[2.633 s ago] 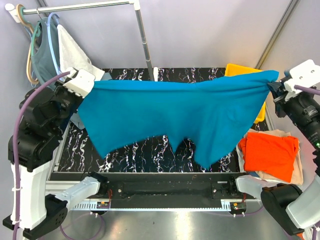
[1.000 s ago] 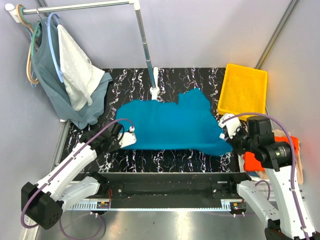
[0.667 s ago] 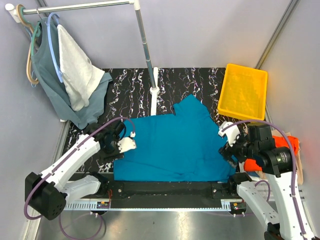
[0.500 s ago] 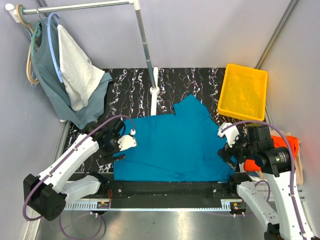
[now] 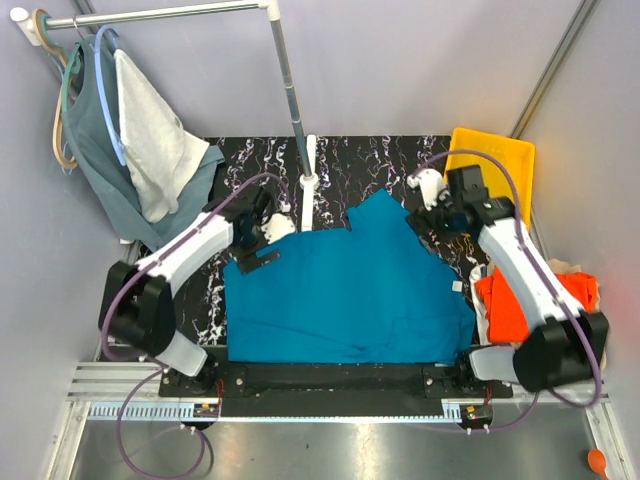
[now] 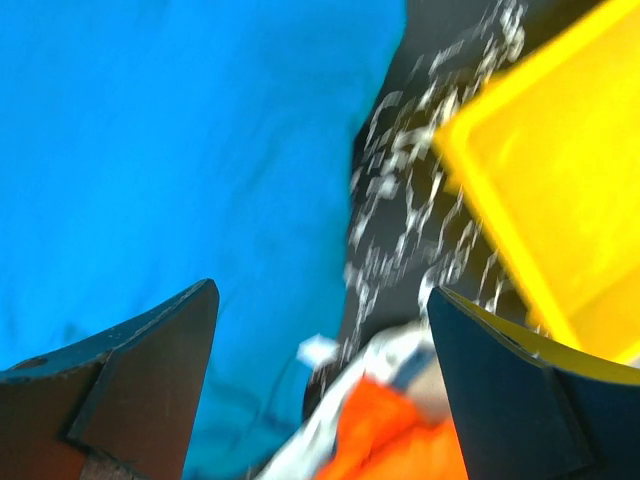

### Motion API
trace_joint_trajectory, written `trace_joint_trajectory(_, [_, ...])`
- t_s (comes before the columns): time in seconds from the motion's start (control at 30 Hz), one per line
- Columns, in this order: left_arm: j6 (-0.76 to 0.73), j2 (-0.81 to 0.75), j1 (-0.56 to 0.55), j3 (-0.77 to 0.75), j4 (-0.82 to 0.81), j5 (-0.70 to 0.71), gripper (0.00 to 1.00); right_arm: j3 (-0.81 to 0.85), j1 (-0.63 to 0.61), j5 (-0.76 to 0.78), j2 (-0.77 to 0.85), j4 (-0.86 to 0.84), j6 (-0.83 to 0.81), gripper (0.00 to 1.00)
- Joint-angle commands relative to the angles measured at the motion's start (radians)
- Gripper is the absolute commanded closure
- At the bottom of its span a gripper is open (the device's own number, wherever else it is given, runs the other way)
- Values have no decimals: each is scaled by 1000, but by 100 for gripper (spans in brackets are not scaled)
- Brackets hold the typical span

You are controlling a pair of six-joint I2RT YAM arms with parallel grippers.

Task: Fold and stack the t-shirts
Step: Flatten the tshirt out

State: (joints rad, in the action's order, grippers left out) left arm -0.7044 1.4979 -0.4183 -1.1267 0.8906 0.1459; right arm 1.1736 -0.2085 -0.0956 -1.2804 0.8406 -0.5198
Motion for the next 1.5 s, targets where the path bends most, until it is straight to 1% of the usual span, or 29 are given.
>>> trace_joint_trajectory(0.0, [5, 137, 42, -88, -107, 24, 1, 86, 3, 37, -160, -264, 53, 6])
trace_joint_trajectory(0.03, [2, 162, 56, -103, -114, 26, 1, 106, 3, 36, -239, -281, 55, 6])
trace_joint_trajectory(0.17, [-13, 272, 84, -160, -137, 67, 1, 208, 6, 11, -407, -349, 76, 7])
trace_joint_trajectory(0.23, [-29, 297, 92, -174, -147, 83, 1, 239, 1, 2, -492, -367, 78, 8])
trace_joint_trajectory(0.43, [-59, 358, 108, -208, -156, 109, 1, 350, 0, -16, -673, -396, 81, 9])
trace_joint_trajectory(0.63, [-66, 400, 113, -206, -162, 118, 1, 432, -6, -33, -805, -411, 78, 9])
trace_joint_trajectory(0.77, [-57, 421, 113, -203, -162, 119, 1, 474, -15, -32, -853, -419, 72, 10])
trace_joint_trajectory(1.03, [-46, 446, 105, -189, -162, 113, 1, 463, -31, 19, -895, -445, 14, 10])
trace_joint_trajectory(1.17, [-40, 476, 99, -212, -167, 127, 1, 448, -31, 91, -904, -482, -32, 10])
trace_joint_trajectory(1.27, [-37, 504, 98, -246, -165, 130, 1, 449, -31, 190, -916, -517, -68, 10])
trace_joint_trajectory(1.37, [-40, 539, 98, -292, -168, 144, 1, 463, -26, 250, -935, -537, -95, 10])
trace_joint_trajectory(1.47, [-56, 584, 102, -349, -173, 164, 1, 491, -23, 276, -951, -540, -105, 10])
